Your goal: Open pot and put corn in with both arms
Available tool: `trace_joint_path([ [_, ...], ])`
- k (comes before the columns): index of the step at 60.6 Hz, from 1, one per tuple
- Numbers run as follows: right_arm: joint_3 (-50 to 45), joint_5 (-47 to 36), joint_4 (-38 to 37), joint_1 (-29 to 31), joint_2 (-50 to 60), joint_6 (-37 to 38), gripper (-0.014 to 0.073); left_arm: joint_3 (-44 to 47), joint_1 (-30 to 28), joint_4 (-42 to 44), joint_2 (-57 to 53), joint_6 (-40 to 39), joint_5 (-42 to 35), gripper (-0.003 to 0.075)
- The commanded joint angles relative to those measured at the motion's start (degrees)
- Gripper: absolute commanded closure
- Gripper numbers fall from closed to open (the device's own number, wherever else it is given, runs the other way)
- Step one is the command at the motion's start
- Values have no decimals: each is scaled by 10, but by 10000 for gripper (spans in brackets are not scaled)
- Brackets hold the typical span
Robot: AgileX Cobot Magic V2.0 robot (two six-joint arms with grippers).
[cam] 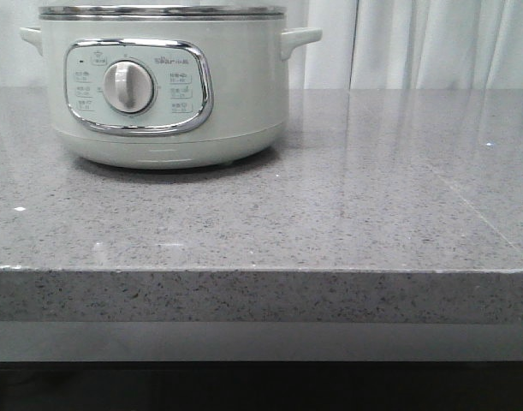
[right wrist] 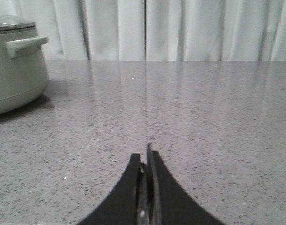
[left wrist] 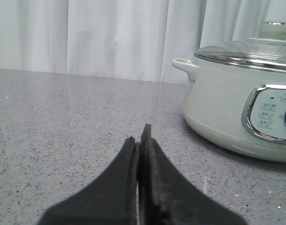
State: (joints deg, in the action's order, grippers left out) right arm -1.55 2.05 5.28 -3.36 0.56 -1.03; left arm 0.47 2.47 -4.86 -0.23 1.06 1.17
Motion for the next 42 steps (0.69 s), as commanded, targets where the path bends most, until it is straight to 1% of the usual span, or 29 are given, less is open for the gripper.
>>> trace_joint_path([
  [1, 0, -50, -5, 15, 13, 2, 660, 2, 5, -4, -11, 0, -46, 741],
  [42, 0, -50, -5, 20, 13, 2, 660, 2, 5, -4, -11, 0, -46, 741],
])
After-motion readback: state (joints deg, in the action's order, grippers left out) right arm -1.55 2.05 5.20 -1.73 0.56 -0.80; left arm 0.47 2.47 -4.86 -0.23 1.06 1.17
